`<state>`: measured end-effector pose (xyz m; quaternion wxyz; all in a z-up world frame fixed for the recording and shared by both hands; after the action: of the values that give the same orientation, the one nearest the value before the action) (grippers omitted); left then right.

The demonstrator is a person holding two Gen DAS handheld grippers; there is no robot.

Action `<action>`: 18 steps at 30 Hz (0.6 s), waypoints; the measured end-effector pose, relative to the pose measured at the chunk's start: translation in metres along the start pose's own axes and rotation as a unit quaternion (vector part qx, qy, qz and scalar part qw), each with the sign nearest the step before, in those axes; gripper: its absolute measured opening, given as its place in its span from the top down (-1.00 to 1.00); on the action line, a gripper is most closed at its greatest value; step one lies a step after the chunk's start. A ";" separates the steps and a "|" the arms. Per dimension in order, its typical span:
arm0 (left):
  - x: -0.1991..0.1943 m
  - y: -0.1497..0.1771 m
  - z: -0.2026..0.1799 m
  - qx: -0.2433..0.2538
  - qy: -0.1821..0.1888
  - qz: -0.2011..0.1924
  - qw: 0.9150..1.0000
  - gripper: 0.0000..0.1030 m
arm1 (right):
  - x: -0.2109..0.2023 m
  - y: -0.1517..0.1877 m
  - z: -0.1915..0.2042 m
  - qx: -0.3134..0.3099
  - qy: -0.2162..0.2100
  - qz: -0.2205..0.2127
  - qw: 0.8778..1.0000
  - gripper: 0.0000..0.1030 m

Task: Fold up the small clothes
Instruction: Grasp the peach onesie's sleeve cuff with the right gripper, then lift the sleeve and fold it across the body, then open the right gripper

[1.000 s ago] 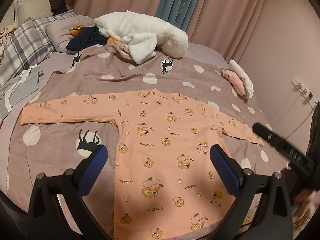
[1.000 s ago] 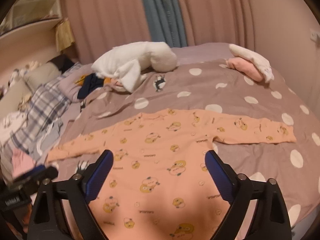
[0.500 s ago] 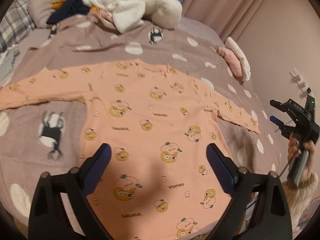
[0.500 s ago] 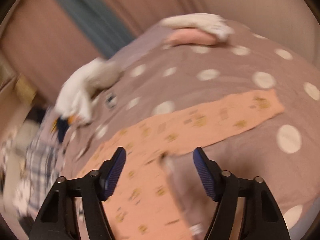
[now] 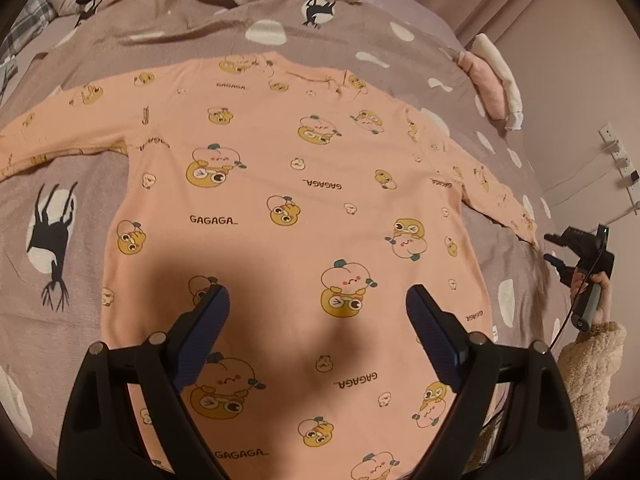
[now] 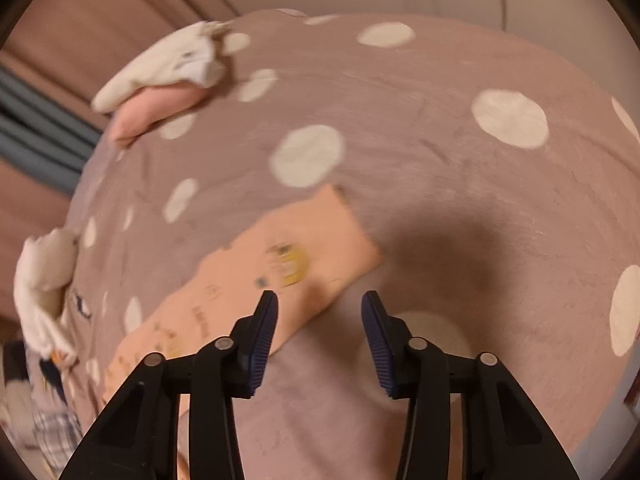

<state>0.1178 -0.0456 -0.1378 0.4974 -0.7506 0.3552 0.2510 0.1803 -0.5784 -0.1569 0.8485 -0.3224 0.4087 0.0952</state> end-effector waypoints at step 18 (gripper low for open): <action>-0.023 -0.044 0.028 -0.072 -0.009 -0.027 0.997 -0.68 | 0.005 -0.017 0.028 -0.030 -0.043 -0.038 0.998 0.85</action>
<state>0.1370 -0.0024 -0.1068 0.4520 -0.7915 0.3114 0.2687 0.2086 -0.5750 -0.1403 0.8581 -0.3585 0.3565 0.0891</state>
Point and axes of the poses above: each gripper's, at about its wrist camera, not at the fingertips, and x roughly the way its jaws point, z to its left, y to its underside, the point moved 1 cm from there along x, roughly the way its jaws point, and after that the axes turned 11 degrees about -z, right-handed, at the moved point
